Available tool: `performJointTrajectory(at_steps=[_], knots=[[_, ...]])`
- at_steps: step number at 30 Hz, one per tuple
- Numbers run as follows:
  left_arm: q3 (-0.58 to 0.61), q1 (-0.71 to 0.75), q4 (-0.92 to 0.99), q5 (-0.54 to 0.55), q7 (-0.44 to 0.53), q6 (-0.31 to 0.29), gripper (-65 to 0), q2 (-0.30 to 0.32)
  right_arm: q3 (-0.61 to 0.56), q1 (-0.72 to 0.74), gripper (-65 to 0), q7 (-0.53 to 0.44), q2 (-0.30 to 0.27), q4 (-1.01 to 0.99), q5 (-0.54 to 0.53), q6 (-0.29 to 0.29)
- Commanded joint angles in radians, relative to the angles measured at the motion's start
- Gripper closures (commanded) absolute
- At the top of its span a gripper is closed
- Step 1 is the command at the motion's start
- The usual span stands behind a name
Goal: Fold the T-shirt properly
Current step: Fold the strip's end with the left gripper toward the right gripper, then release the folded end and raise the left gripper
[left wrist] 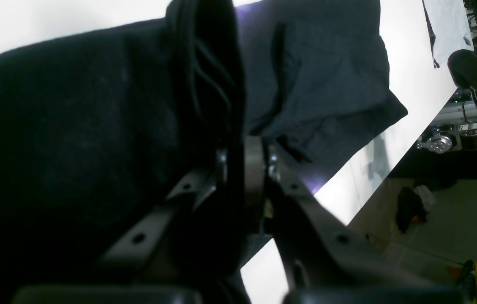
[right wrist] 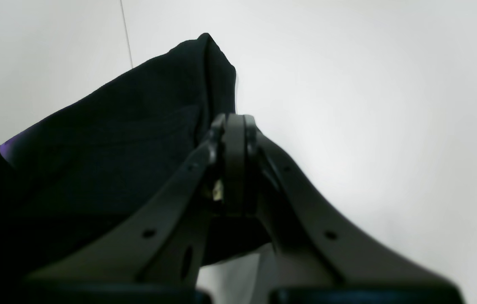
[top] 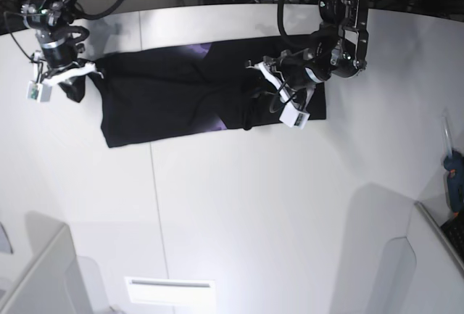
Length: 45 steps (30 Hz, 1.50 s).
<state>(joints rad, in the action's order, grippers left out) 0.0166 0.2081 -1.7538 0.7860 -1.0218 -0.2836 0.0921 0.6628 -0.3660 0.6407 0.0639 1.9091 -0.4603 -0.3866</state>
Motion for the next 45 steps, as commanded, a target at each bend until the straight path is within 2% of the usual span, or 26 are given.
performJointTrajectory(at_steps=[1,6,9,12,15,20,23,26,27,29,30,32,33,36,37,40,43,45], knots=[[0.0,-0.008,-0.018,0.02,0.011,-0.003,-1.6,0.001,0.002,0.003,0.0,-0.022,-0.008,0.013,-0.01,-0.01],[0.0,-0.008,-0.016,0.019,0.01,-0.003,-17.6,0.001,0.002,0.003,0.0,-0.02,-0.008,0.013,-0.01,-0.01],[0.001,-0.008,-0.016,0.022,0.01,-0.003,-29.6,0.001,0.002,0.003,0.0,-0.02,-0.008,0.013,-0.01,-0.01],[0.001,-0.009,-0.016,0.022,0.01,-0.003,-38.2,0.001,0.002,0.002,0.0,-0.02,-0.006,0.013,-0.01,-0.01],[0.013,-0.026,-0.016,0.022,0.01,-0.003,-41.5,0.001,0.002,0.002,0.0,-0.02,-0.006,0.013,-0.01,-0.01],[0.138,-0.071,0.024,0.019,0.01,-0.003,-41.3,0.008,0.002,0.003,0.0,-0.02,-0.005,0.013,-0.01,-0.01],[0.17,-0.088,0.05,0.022,0.01,-0.003,-41.0,0.007,-0.001,0.005,0.0,-0.02,-0.009,0.013,-0.01,-0.01],[0.11,-0.08,-0.005,0.023,0.01,-0.003,-40.3,0.008,-0.007,0.012,0.0,-0.02,-0.012,0.014,-0.01,-0.01],[0.082,-0.075,-0.033,0.023,0.01,-0.003,-38.3,0.01,-0.007,0.022,0.0,-0.015,-0.02,0.016,-0.01,-0.01],[0.019,-0.054,-0.088,0.023,0.01,-0.003,-28.0,0.025,-0.007,0.045,0.0,0.047,-0.043,0.016,-0.012,-0.01],[-0.02,-0.039,-0.114,0.023,0.01,-0.003,-19.6,0.045,-0.007,0.068,-1.7,0.103,-0.054,0.014,-0.012,-0.01],[-0.082,-0.016,-0.145,0.023,0.01,-0.003,-2.3,0.071,0.001,0.117,-16.7,0.213,-0.06,0.014,-0.012,-0.01],[-0.119,0.001,-0.153,0.022,0.01,-0.003,0.0,0.09,0.002,0.144,-24.3,0.27,-0.068,0.014,-0.012,-0.01],[-0.217,0.054,-0.153,0.017,0.014,-0.004,0.0,0.13,0.001,0.201,-40.7,0.379,-0.092,0.014,-0.012,-0.024],[-0.255,0.077,-0.153,0.016,0.014,-0.006,0.0,0.137,0.001,0.216,-41.9,0.405,-0.094,0.014,-0.012,-0.047],[-0.379,0.141,-0.153,0.016,0.016,-0.009,0.0,0.154,0.001,0.27,-40.1,0.486,-0.097,0.01,-0.005,-0.131],[-0.493,0.195,-0.156,0.016,0.018,-0.015,0.0,0.166,-0.005,0.332,-39.8,0.58,-0.132,-0.067,-0.007,-0.147],[-0.557,0.218,-0.154,0.016,0.018,-0.056,0.0,0.168,-0.001,0.364,-39.8,0.601,-0.148,-0.153,-0.01,-0.15]])
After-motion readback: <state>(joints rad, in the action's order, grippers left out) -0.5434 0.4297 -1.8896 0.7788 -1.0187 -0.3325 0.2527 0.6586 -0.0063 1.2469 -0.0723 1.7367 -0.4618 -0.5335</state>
